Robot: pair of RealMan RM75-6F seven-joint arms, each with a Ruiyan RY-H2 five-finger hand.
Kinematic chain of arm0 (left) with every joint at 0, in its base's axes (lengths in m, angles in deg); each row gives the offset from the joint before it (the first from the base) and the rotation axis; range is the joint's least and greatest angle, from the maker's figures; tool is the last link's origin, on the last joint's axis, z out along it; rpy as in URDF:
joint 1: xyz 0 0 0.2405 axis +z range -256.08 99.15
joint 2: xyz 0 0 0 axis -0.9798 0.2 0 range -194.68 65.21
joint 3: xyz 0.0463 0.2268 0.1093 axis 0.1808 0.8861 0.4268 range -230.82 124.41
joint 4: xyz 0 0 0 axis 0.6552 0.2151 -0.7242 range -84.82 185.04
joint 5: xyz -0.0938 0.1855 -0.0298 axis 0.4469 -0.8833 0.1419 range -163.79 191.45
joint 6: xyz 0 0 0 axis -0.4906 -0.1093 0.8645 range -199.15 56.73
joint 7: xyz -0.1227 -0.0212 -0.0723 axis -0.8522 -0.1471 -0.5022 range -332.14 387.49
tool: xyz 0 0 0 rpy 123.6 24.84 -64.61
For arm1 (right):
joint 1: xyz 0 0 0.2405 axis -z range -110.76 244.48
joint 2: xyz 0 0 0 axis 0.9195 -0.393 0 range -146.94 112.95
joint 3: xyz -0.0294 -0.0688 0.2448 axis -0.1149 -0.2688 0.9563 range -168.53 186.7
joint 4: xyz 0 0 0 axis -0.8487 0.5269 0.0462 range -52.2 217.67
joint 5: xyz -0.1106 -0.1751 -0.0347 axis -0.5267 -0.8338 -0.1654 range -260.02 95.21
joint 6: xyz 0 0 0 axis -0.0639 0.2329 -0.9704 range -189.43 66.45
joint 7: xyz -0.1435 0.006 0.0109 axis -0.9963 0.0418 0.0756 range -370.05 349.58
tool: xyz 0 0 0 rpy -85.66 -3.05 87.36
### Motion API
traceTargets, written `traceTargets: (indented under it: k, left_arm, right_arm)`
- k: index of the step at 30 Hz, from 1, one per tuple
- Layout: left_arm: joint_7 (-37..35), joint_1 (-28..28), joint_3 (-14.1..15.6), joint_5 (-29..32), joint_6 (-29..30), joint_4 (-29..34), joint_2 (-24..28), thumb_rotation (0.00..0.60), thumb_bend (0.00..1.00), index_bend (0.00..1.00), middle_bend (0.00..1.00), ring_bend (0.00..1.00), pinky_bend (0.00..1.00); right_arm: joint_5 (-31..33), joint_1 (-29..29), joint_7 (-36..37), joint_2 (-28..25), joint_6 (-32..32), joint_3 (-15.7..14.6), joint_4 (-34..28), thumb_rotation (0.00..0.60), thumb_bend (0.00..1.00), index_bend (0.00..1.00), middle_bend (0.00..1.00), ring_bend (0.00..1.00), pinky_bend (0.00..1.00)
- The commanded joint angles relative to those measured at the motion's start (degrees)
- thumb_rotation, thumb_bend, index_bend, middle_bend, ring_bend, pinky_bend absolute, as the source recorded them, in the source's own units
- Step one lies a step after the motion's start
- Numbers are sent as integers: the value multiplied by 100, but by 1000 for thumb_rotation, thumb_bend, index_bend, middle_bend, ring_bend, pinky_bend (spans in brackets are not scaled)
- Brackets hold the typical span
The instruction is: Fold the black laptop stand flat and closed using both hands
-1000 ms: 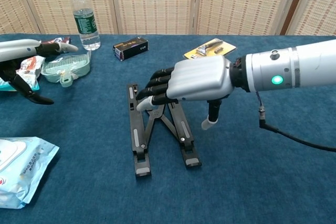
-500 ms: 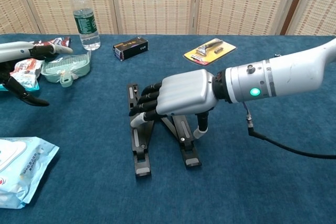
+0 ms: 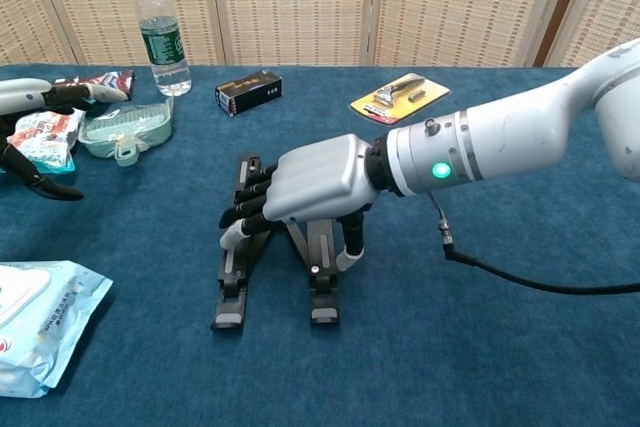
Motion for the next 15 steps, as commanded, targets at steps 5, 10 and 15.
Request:
traceTargets:
  k: [5,10,15]
  left_arm:
    - [-57,5,-15,-5,-55,-64,-23,600,126,0,0,0,0]
    - [-96,25,-17,-21,-68,-102,-38,600,127,0,0,0,0]
    - [-120,45,-23,-55,-52,-110,-42,600,127,0,0,0,0]
  right_arm:
    - [230,-399,312,-25,-533,65,-194,600,114,0,0,0,0]
    - [280,-569,361,24,-702,47,-190,600,114,0,0,0,0]
    - [326,-702,433,80,-800,33,-165,600,114,0,0,0,0]
